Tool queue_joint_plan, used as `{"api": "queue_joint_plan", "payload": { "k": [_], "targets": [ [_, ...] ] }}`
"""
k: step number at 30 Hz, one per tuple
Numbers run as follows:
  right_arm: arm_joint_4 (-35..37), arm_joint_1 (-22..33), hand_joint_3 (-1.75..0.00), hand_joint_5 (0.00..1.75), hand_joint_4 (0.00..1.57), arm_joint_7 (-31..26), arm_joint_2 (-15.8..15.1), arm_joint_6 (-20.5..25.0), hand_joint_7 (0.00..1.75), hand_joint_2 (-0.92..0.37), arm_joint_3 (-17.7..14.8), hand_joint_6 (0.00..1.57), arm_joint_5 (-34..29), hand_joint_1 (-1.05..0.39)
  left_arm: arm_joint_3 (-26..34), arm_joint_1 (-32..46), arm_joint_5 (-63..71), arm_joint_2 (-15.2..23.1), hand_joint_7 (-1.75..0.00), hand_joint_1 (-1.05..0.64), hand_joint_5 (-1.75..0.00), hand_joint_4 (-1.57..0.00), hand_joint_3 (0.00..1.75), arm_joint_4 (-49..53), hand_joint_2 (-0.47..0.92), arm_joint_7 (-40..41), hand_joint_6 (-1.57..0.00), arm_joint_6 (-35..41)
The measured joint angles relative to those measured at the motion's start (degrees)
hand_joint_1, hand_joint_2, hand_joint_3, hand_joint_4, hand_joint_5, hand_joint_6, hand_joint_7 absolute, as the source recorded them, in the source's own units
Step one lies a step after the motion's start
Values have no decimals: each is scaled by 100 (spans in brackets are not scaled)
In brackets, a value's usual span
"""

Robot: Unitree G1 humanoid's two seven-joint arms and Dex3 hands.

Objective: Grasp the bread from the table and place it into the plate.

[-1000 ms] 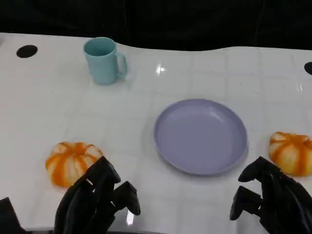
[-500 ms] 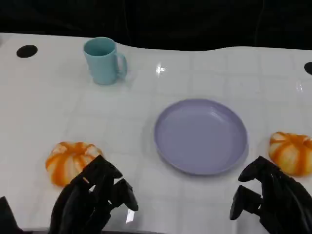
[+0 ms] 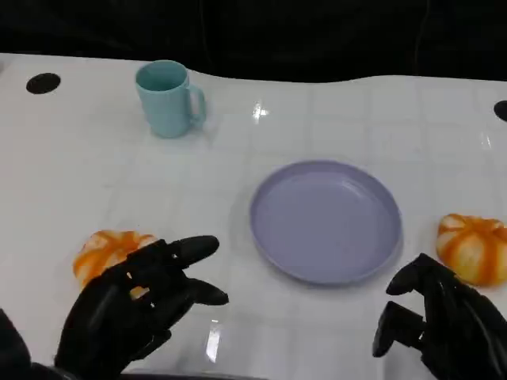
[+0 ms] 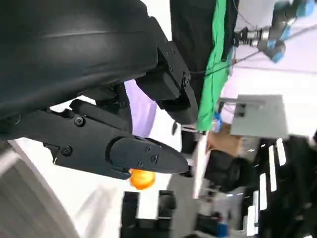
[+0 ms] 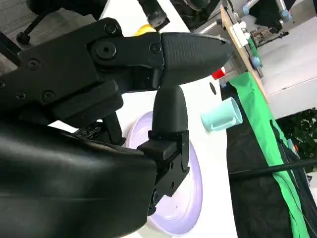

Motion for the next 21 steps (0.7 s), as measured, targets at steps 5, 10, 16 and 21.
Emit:
{"api": "queue_joint_plan", "payload": {
  "k": [5, 10, 16, 21],
  "targets": [
    [-23, 15, -44, 175, 70, -24, 12, 7, 171, -92, 11, 43, 1, -55, -62, 141, 672, 274, 0, -45, -61, -36, 1, -311, 89, 261, -52, -256],
    [-58, 47, -45, 175, 70, -74, 12, 52, 172, -92, 15, 42, 2, -53, -86, 226, 1455, 661, 0, -36, -47, -31, 0, -940, 84, 671, -45, -469],
    [-72, 48, -44, 175, 70, -88, 13, 55, 172, -92, 23, 41, 3, -54, -199, 324, 2473, 1027, 0, -37, -31, -27, 0, -1392, 85, 1104, -39, -580],
    [-71, 48, -44, 175, 70, -91, 12, 55, 173, -92, 28, 42, 2, -54, -208, 397, 3184, 1276, 0, -35, -27, -21, 0, -1670, 86, 1438, -37, -689]
  ]
}}
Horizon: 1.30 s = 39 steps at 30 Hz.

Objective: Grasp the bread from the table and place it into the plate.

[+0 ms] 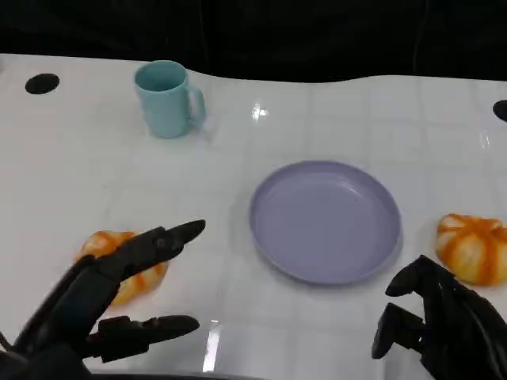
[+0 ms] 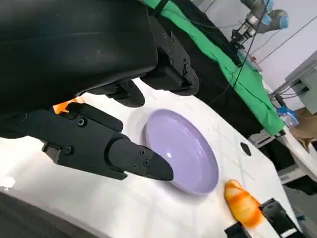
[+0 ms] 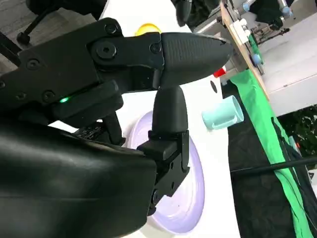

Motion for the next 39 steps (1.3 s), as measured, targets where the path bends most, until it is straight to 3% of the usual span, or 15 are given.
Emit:
{"api": "queue_joint_plan", "payload": {
  "k": [16, 30, 39],
  "targets": [
    [-8, 42, -45, 175, 69, -15, 7, -1, 173, -92, 45, 40, -3, -54, -103, 337, 2510, 401, 0, -42, -11, -15, 0, -820, 90, 663, -28, 272],
    [44, -43, -46, 175, 70, -12, 5, 0, 172, -92, -21, 42, 14, -54, -409, 218, 3565, 449, 0, -44, -6, -15, 0, -739, 89, 1081, -27, 593],
    [126, -87, -45, 175, 70, 21, 5, -54, 172, -92, 5, 43, -16, -55, -730, -78, 4752, 488, 0, -46, -4, -13, 0, -673, 84, 1008, -25, 1449]
  ]
}}
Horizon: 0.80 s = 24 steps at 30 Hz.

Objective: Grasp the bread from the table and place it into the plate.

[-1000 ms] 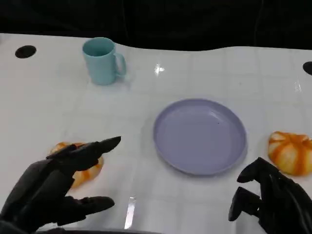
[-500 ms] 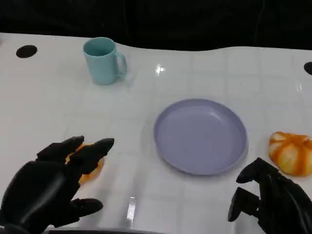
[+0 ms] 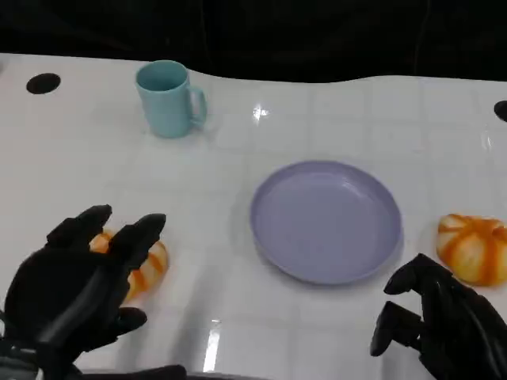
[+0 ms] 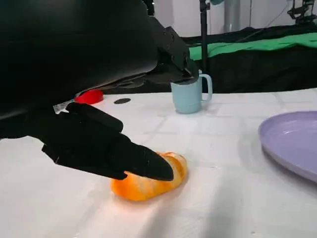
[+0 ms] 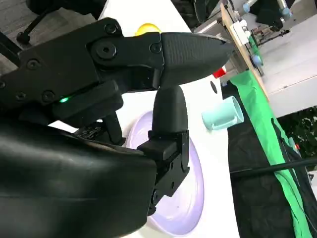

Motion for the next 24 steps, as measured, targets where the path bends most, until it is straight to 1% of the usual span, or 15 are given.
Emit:
{"api": "queue_joint_plan", "payload": {
  "k": [4, 14, 24],
  "targets": [
    [-1, 0, -44, 175, 71, -12, 2, 0, 172, -92, 0, 44, 0, -55, -118, -167, 258, 3, 0, -42, -4, -12, 0, 26, 84, -110, -22, 276],
    [-30, 20, -42, 175, 72, -69, 5, 5, 171, -92, -3, 45, 3, -54, -356, -506, 484, 55, 0, -44, -2, -10, 1, 180, 86, -630, -19, 699],
    [-65, 45, -45, 175, 71, -72, -6, 24, 171, -92, 21, 43, 7, -53, -630, -1020, 470, 238, 0, -41, -1, -9, 0, 1035, 87, -925, -18, 903]
  ]
}}
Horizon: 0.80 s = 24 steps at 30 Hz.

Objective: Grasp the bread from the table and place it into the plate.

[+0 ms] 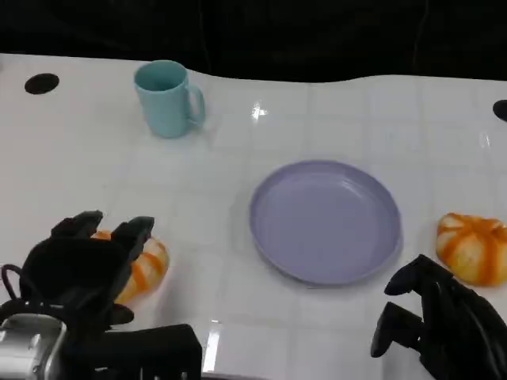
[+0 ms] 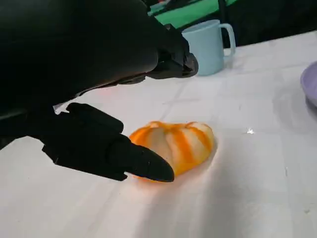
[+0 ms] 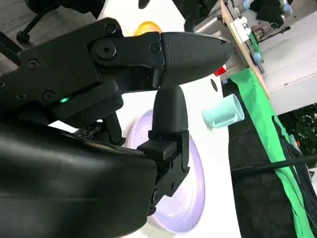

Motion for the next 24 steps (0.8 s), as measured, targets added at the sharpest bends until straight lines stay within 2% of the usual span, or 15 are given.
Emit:
{"api": "queue_joint_plan", "payload": {
  "k": [13, 24],
  "targets": [
    [-8, 31, -43, 175, 71, 4, -2, 19, 171, -92, 16, 43, -3, -56, -302, -502, -312, 146, 0, -41, 0, -9, 0, 922, 86, -56, -15, 82],
    [-6, 35, -41, 175, 71, 19, 8, 13, 170, -92, 15, 43, 11, -56, -547, -821, -517, 153, 0, -37, -1, -10, 0, 1868, 87, 666, -16, -22]
  ]
}}
